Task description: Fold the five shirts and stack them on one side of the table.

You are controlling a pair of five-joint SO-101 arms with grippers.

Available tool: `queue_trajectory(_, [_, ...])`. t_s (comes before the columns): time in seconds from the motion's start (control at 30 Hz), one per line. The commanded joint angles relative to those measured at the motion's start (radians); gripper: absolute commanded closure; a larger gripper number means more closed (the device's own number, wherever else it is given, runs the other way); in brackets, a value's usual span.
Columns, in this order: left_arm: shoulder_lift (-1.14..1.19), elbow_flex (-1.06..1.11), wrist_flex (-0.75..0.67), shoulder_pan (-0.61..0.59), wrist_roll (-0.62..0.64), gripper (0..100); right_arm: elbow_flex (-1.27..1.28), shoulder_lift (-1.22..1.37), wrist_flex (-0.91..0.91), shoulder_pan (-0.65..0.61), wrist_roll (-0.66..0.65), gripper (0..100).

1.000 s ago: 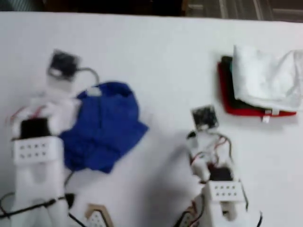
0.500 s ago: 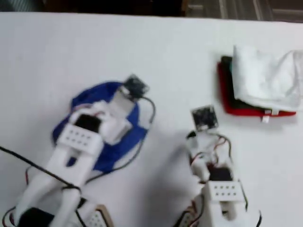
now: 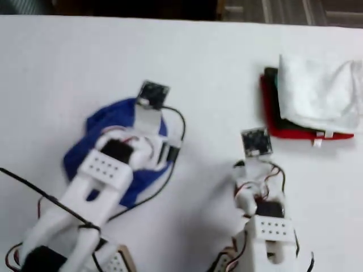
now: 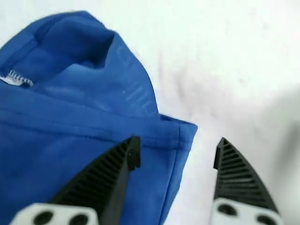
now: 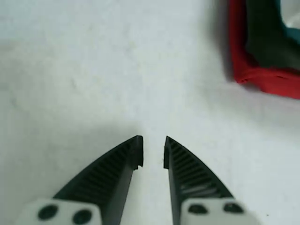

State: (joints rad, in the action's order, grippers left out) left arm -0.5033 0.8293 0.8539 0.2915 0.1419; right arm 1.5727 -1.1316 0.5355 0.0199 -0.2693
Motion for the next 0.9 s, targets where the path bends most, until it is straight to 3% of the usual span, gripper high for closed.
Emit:
queue_trajectory(0.0, [0.000,0.018,-0.063,0.025,0.005,73,-0.009,-0.025,0.004,-0.010,0.002,91.9])
queue_trajectory(0.3, [0.021,0.045,-0.098,0.068,-0.003,73,-0.009,-0.025,0.004,-0.010,0.002,91.9])
queue_trajectory(0.57, [0.258,-0.018,-0.203,0.066,-0.002,74,-0.008,-0.025,0.004,-0.010,0.002,91.9])
queue_trajectory(0.73, [0.330,-0.077,-0.193,0.063,-0.008,83,-0.008,-0.025,0.004,-0.010,0.002,91.9])
queue_trajectory(0.87, [0.328,-0.162,-0.104,0.069,-0.006,90,-0.008,-0.025,0.004,-0.010,0.002,91.9])
